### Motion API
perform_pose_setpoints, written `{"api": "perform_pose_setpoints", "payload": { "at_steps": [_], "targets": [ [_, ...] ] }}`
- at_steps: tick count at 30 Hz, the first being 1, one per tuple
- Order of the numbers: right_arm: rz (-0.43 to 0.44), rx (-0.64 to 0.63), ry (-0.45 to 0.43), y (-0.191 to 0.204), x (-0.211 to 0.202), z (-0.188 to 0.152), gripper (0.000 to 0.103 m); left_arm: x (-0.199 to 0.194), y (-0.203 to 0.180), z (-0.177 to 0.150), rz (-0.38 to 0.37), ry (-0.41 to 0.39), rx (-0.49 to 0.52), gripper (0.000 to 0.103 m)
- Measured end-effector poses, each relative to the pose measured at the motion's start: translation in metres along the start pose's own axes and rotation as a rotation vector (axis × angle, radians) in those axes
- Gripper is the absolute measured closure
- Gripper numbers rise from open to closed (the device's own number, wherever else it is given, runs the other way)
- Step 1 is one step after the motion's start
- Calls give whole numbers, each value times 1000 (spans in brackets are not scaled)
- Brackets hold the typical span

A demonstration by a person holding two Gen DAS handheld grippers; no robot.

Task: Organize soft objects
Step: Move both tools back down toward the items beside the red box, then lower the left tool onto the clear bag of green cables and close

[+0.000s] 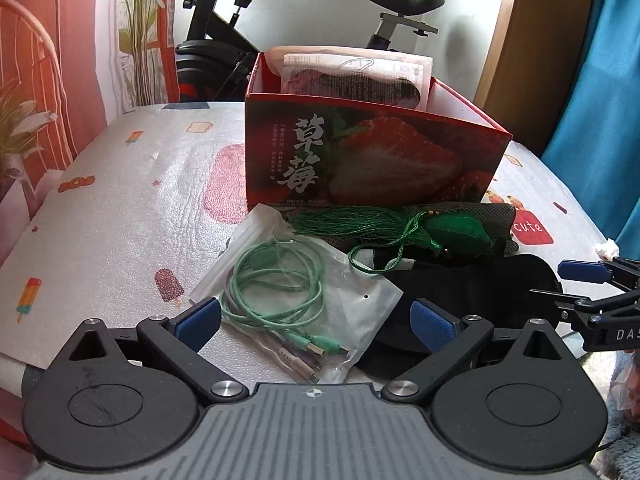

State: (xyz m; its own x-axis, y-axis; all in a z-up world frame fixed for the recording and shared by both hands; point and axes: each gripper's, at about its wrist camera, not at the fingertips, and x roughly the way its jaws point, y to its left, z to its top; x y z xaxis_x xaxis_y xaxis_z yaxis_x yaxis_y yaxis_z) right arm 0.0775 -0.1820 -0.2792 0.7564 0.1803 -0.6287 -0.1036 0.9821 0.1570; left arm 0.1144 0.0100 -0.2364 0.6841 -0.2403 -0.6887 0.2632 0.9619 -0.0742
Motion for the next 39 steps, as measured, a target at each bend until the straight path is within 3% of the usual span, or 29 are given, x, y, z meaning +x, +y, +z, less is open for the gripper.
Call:
{"api": "perform_pose_setpoints", "payload": {
  "at_steps": [7,12,17,23,29,31,34,39],
  "targets": [
    [18,-10,-3,4,0,4,18,1,11,1,-4,9,-47,5],
    [114,-51,58,21,17,18,22,4,41,20,-74,11,-95,6],
    [221,-106,156,54,56,35,23,13,58,36,-76,-11,19,11],
    [355,-107,298,92,95,33,41,35,72,32,-108,55,122,18],
    [334,-46,291,91,109,32,48,56,99,26,-147,88,31,20],
    [307,-41,277,89,112,33,61,63,103,26,-152,93,19,23],
    [281,-46,259,84,115,33,72,74,110,28,-162,98,-4,25],
    [262,-41,229,79,122,35,79,90,116,30,-195,110,-59,39]
  ]
}}
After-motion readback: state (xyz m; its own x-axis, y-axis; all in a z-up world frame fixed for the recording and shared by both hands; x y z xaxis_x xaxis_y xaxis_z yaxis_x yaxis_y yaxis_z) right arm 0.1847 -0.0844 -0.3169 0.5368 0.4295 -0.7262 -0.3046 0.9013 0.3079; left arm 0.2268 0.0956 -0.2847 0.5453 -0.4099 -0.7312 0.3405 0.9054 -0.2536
